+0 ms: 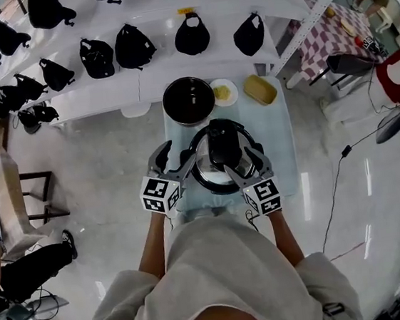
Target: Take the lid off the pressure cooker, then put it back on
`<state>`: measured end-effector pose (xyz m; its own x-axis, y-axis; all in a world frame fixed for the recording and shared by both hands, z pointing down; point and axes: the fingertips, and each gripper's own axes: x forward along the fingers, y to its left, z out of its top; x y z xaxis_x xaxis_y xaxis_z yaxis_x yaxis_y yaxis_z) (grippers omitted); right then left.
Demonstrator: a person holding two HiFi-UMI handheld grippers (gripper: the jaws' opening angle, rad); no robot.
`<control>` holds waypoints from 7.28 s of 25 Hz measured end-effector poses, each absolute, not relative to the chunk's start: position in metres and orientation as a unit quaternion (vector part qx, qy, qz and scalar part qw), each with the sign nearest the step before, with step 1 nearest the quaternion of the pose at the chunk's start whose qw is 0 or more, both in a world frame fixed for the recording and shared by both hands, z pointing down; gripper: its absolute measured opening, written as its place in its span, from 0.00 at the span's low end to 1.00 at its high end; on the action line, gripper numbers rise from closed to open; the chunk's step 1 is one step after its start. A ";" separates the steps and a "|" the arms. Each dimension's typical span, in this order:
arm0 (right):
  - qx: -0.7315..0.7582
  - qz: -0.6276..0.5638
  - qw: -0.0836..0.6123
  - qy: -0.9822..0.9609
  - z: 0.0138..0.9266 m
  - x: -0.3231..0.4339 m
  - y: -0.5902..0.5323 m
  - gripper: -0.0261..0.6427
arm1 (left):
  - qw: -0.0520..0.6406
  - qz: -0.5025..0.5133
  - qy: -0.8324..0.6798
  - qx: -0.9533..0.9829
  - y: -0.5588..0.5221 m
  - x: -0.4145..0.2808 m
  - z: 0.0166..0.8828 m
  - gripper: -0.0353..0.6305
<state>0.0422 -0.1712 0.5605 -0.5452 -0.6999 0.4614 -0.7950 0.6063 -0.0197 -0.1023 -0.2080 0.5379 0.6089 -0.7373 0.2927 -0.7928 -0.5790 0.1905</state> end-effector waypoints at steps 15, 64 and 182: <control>0.292 -0.018 0.404 -0.867 0.563 0.020 -0.166 0.50 | 0.157 0.084 -0.396 0.901 -0.215 -0.113 0.543 0.52; -0.060 0.014 0.640 -0.766 0.625 0.001 -0.170 0.45 | 0.173 0.060 -0.436 0.881 -0.218 -0.137 0.545 0.52; 0.471 0.359 0.445 -0.672 0.766 0.283 -0.143 0.48 | 0.104 0.135 -0.258 0.951 -0.199 0.061 0.513 0.52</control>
